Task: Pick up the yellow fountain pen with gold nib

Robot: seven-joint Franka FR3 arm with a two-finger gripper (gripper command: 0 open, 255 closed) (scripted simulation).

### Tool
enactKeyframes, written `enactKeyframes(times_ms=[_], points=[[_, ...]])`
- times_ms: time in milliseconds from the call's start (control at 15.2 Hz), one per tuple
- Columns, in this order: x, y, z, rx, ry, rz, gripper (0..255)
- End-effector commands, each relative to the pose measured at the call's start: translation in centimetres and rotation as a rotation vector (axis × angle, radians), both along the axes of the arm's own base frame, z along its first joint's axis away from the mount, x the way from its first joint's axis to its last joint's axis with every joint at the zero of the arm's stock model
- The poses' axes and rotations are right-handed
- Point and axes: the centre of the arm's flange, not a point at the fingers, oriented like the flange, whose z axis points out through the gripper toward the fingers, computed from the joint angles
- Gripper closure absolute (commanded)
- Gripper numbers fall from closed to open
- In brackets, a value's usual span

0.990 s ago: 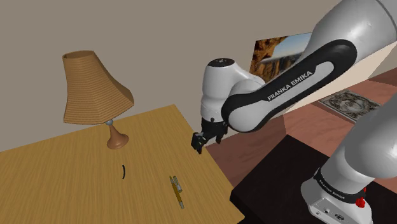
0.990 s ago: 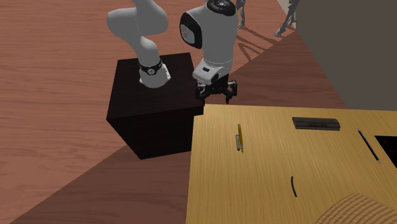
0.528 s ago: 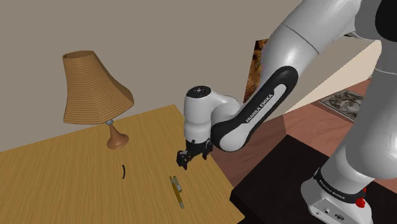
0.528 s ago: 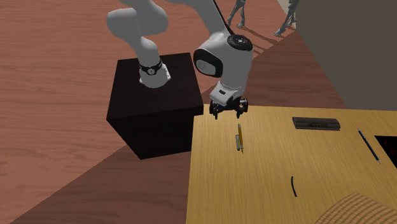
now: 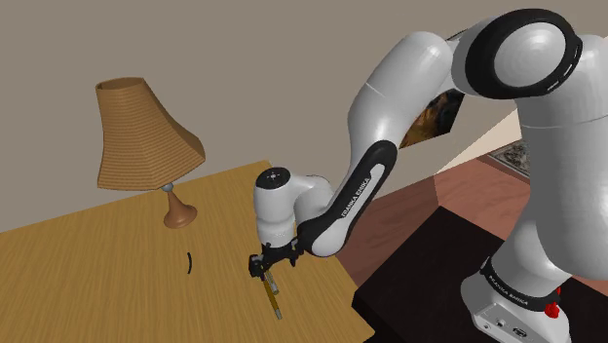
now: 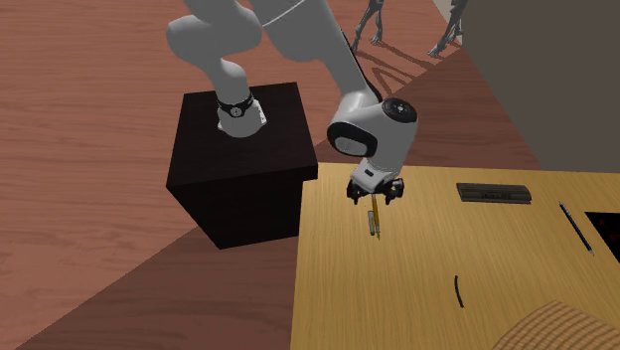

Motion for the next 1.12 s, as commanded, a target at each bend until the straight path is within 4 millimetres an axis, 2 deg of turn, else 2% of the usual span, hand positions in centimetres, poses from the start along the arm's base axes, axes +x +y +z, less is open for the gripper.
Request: enactKeyframes(times_ms=[0, 66, 132, 594, 726, 792, 1056], points=[[0.6, 1.4, -2.6, -0.003, 0.003, -0.014, 0], [0.9, 2.1, -3.7, -0.004, 0.005, -0.020, 0], [1.0, 2.3, -4.0, -0.004, 0.005, -0.022, 0], [1.0, 2.3, -8.0, -0.004, 0.005, -0.022, 0], [1.0, 2.3, -8.0, -0.004, 0.005, -0.022, 0], [1.0, 2.3, -8.0, -0.004, 0.005, -0.022, 255], [1.1, 2.4, -8.0, -0.004, 0.005, -0.022, 255]])
